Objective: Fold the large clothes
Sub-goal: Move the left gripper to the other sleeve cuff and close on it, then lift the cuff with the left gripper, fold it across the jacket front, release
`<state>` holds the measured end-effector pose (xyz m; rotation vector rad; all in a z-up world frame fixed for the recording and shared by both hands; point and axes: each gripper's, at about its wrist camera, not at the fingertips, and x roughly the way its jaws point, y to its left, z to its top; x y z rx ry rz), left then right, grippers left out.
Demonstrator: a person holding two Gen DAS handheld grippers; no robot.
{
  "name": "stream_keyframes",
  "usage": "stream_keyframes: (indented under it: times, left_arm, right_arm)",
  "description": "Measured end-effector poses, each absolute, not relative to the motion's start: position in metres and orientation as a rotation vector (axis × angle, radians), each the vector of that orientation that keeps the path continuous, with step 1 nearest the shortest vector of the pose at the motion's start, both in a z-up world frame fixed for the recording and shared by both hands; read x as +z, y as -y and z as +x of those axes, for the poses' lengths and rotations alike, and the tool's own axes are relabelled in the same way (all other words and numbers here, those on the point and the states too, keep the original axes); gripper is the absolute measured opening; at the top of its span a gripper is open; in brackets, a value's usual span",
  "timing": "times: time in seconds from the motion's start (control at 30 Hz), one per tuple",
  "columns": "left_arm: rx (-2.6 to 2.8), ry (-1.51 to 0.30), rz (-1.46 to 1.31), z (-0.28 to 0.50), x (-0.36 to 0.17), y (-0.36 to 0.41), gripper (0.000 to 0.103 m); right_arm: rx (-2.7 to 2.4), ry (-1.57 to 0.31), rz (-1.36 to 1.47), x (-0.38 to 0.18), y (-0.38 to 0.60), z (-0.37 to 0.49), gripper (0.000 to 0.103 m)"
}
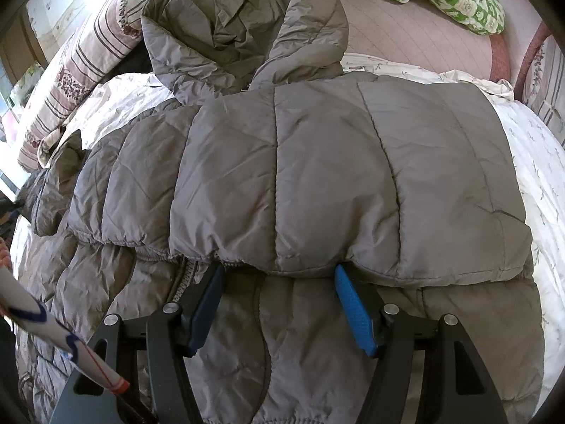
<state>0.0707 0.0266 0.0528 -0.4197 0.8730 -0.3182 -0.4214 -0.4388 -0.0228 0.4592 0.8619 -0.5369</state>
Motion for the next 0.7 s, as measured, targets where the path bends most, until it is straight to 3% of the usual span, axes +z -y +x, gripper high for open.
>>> stream_keyframes:
  times: [0.3, 0.57, 0.7]
  left_arm:
    - [-0.455, -0.727, -0.363, 0.027, 0.124, 0.004, 0.013]
    - [-0.712, -0.621, -0.239, -0.058, 0.183, 0.078, 0.013]
    - [-0.858, -0.619, -0.122, -0.108, 0.185, 0.130, 0.013]
  right_arm:
    - [-0.540, -0.820, 0.477, -0.009, 0.441, -0.427, 0.070]
    - [-0.540, -0.744, 0.461, 0.011, 0.438, -0.433, 0.070]
    - [-0.540, -0.706, 0.476, 0.017, 0.440, -0.438, 0.070]
